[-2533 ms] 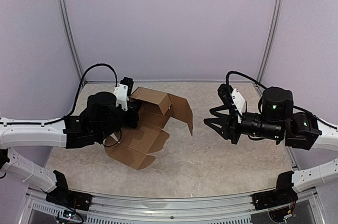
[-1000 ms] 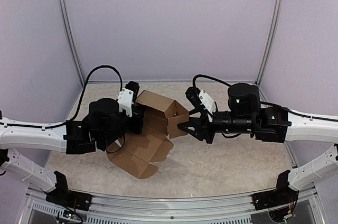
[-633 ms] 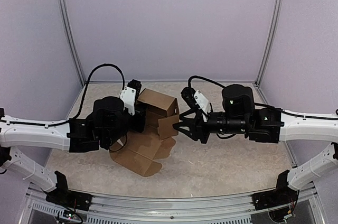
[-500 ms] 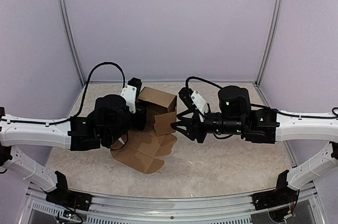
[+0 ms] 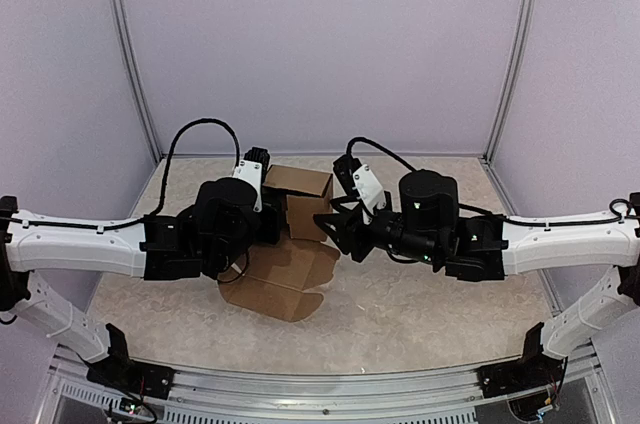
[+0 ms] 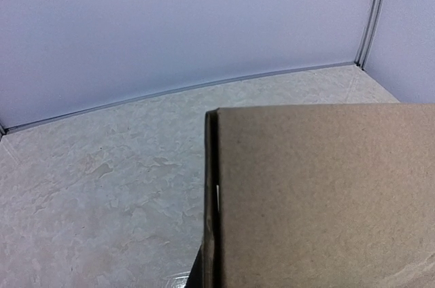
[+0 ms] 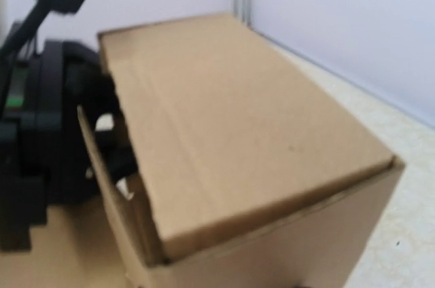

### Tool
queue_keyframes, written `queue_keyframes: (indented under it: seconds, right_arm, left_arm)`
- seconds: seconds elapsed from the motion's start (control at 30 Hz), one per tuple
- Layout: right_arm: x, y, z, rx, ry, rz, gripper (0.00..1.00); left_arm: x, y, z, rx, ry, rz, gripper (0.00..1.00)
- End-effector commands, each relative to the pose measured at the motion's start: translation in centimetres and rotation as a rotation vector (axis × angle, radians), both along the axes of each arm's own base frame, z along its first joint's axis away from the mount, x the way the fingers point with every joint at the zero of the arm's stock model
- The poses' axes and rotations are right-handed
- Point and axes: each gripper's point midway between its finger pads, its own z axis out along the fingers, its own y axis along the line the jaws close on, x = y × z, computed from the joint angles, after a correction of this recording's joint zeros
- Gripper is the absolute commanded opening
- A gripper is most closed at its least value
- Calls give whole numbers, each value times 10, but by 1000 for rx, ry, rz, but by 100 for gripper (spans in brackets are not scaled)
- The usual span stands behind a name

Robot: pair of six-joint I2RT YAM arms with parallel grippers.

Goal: Fold the paper box

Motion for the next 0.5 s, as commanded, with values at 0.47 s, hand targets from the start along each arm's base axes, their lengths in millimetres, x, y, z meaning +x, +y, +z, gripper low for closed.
queue_keyframes:
  seconds: [0.47]
  right_arm:
    - [36, 6, -2, 69, -95, -300, 45]
  left_arm:
    - [0, -19, 3, -9, 48, 51, 0]
